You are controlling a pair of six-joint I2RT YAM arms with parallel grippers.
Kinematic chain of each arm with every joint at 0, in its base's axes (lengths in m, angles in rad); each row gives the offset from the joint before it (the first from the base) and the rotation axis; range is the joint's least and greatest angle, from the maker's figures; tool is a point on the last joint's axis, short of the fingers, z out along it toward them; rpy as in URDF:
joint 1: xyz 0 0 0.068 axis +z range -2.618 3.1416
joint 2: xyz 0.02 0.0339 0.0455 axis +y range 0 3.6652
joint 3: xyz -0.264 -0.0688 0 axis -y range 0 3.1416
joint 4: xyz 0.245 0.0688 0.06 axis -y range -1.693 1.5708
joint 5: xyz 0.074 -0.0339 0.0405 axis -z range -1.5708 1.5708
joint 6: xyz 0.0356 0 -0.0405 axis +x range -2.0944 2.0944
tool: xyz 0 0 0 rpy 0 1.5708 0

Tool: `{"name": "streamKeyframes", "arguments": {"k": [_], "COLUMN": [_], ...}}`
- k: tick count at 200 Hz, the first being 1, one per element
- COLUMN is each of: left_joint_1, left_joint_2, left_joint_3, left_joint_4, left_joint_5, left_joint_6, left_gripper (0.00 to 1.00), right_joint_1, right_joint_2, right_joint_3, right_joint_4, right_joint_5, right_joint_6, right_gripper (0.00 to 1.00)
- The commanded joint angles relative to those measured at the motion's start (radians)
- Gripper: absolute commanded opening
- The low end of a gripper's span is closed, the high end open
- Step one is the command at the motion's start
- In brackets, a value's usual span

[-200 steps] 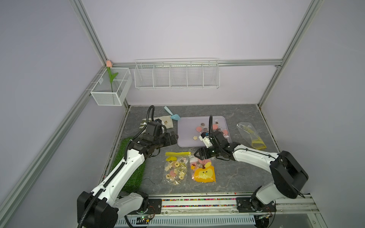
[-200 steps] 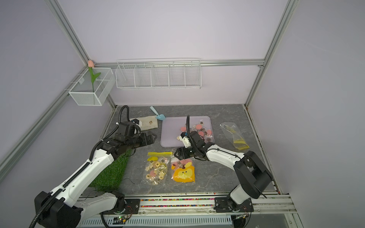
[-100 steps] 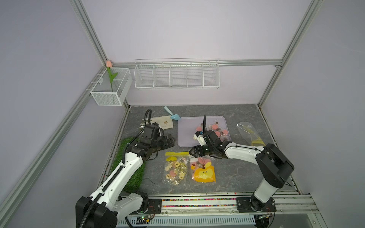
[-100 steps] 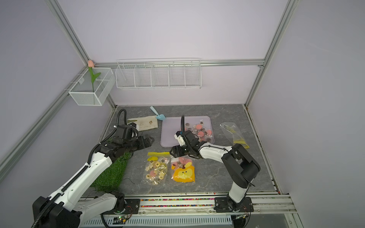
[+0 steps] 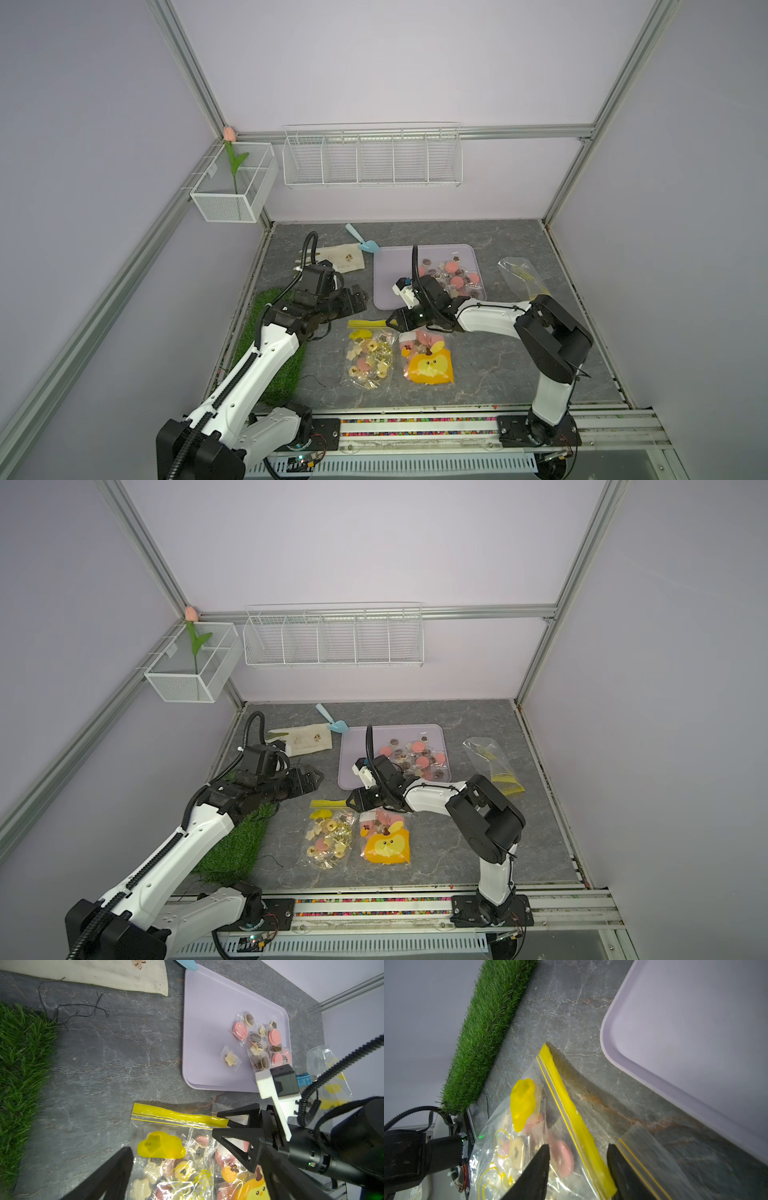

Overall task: Pour cookies out of the ziploc bag
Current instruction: Pick up the ziploc bag from the center of the board.

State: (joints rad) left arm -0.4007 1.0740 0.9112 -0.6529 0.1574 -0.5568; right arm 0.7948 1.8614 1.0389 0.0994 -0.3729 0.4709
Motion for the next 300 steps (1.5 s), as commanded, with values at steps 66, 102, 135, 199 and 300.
{"name": "streamKeyframes", "arguments": {"k": [66,102,135,199,300], "left_joint_1": [0.004,0.004,0.005,0.005,0.004], "left_joint_2": [-0.034,-0.049,-0.055,-0.109,-0.171], "left_joint_3": [-0.016,-0.007,-0.001,0.002,-0.293], "left_joint_4": [-0.028,-0.048,-0.04,0.029,0.482], "left_joint_5": [0.002,0.001,0.055,0.192,0.318], "left_joint_6": [-0.005,-0.004,-0.055,-0.217,-0.598], "left_gripper": [0.97,0.97,0.97,0.97,0.81], "right_joint_1": [0.017,0.018,0.019,0.029,0.209], "right_joint_2": [0.076,0.052,-0.009,-0.212,-0.412], "right_joint_3": [0.03,0.034,0.065,0.065,-0.135], "right_joint_4": [0.031,0.032,-0.024,-0.077,0.018], "right_joint_5": [-0.064,-0.052,-0.014,0.141,0.387], "right_joint_6": [0.018,0.022,0.016,0.044,-0.027], "right_gripper": [0.33,0.2,0.07,0.07,0.07]}}
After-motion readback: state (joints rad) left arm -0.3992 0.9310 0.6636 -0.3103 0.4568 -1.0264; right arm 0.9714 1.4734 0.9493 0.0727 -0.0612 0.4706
